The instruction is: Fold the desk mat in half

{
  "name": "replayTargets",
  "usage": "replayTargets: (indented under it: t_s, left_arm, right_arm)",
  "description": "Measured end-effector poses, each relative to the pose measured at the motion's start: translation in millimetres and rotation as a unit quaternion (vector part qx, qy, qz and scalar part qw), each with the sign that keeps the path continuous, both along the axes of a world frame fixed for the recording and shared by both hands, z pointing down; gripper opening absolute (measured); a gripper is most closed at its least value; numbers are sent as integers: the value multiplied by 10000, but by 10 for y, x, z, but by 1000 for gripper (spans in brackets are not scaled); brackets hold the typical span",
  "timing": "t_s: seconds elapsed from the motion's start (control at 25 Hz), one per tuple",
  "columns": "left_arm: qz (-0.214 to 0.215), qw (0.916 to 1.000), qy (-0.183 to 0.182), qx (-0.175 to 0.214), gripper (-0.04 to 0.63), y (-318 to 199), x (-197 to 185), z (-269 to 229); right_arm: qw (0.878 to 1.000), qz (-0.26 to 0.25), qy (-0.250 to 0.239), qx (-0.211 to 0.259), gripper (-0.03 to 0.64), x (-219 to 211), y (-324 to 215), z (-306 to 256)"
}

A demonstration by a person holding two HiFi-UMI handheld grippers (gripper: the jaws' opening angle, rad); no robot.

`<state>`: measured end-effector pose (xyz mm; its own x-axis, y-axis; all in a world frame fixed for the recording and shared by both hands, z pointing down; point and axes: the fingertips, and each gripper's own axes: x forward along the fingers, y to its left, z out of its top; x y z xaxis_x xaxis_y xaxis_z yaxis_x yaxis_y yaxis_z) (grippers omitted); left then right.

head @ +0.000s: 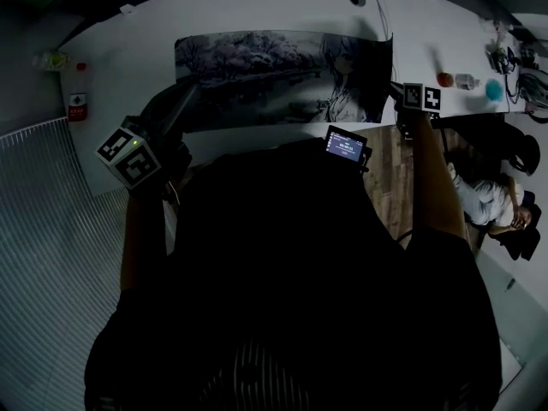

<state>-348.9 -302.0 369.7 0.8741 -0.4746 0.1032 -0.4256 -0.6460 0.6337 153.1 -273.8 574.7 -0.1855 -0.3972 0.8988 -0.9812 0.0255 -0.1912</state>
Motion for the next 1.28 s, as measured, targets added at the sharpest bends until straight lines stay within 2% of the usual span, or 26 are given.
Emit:
replayTargets:
  t_s: [0.24, 0.6, 0.88, 1.04, 1.28]
  left_arm:
    - [-9, 9997, 168, -148, 7, -27, -245, 78]
    - [-134, 9993, 285, -180, 6, -104, -546, 89]
    - [-308, 9986, 370, -235, 7, -182, -789, 155]
    - [-328, 9977, 502, -324, 6, -164, -838, 229]
    - [-520, 9961, 579, -406, 8, -150, -979, 309]
  right_arm:
    - [9986, -510, -34, 98, 9, -534, -253, -256]
    - [9906, -1290, -372, -269, 9, -1440, -626, -376]
    - [9776, -1996, -561, -367, 9, -2219, -792, -503]
    - [9684, -2310, -857, -373, 9, -2722, -837, -620]
    - [9481, -2879, -1276, -448, 9, -3493, -915, -706]
